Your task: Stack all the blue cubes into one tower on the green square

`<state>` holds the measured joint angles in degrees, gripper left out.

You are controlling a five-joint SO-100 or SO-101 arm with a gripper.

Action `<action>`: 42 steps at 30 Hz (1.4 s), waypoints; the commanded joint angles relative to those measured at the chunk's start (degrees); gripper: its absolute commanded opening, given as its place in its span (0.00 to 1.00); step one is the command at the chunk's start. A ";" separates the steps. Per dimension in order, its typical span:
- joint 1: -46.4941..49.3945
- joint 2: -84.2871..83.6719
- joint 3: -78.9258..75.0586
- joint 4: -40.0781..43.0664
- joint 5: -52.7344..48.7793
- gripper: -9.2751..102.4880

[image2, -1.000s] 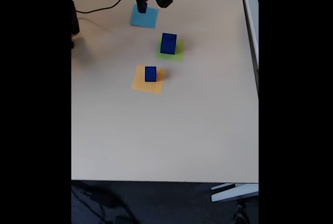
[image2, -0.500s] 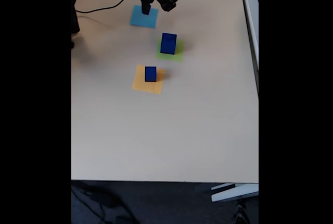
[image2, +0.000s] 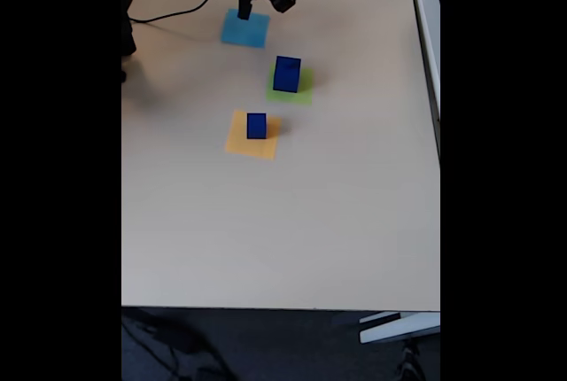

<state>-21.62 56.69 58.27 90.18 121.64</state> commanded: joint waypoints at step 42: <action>1.58 -2.90 -1.49 -3.08 0.26 0.21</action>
<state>-20.39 53.09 57.92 87.01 121.55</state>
